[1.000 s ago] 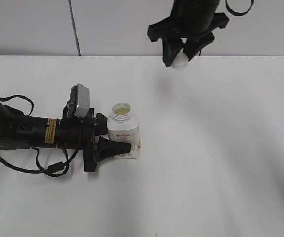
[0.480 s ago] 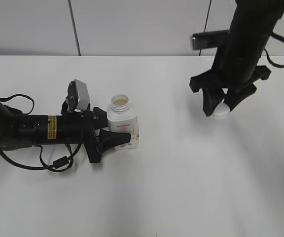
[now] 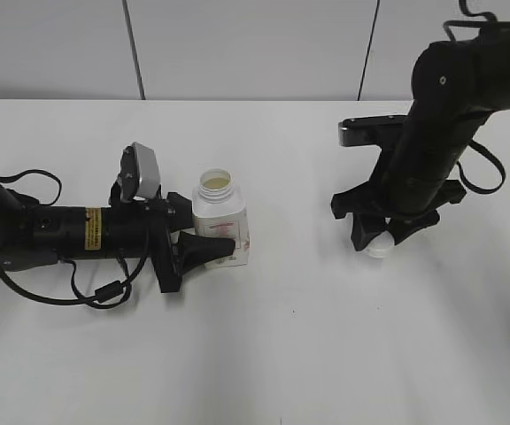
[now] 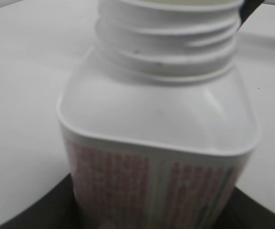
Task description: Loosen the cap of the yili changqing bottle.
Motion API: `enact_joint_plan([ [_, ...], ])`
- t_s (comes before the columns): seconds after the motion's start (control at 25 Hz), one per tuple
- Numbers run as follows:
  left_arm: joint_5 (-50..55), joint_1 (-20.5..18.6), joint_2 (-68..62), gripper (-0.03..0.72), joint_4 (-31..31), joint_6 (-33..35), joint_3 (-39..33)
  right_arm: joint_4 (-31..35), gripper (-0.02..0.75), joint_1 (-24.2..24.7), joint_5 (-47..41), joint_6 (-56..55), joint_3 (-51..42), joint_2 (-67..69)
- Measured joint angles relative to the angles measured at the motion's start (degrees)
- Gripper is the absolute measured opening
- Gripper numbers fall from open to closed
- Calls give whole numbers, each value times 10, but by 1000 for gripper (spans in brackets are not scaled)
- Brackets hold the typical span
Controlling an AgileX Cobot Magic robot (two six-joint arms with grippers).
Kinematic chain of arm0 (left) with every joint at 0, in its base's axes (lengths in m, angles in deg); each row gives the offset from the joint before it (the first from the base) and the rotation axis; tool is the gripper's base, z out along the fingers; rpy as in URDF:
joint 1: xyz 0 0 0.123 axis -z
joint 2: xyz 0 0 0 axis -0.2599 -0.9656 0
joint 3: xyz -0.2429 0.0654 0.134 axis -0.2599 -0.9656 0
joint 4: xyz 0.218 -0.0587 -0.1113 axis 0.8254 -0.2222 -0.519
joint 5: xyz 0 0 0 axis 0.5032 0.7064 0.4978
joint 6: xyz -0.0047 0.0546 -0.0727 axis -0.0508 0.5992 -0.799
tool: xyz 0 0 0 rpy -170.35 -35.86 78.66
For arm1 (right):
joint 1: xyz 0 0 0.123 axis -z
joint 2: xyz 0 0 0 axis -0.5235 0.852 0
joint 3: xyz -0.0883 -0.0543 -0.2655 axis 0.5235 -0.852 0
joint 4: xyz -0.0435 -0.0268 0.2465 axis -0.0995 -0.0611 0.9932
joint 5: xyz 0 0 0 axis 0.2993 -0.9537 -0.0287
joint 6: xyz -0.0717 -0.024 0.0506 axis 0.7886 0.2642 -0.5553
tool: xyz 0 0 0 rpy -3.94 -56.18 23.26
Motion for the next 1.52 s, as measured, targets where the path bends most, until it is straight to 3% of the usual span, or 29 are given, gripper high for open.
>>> enact_joint_plan([
  [0.68,-12,0,-2,384,42,2,0,2,389,0,74,-3,-1,42],
  [0.84,-12,0,-2,388,42,2,0,5,505,0,74,-3,-1,42],
  [0.96,-11,0,-2,447,43,2,0,6,573,0,71,11,-1,42],
  [1.16,-8,-4,-2,566,56,2,0,6,585,0,56,18,-1,40],
  [1.52,-2,-57,27,585,141,-34,0,9,585,-9,41,30,-1,-23],
])
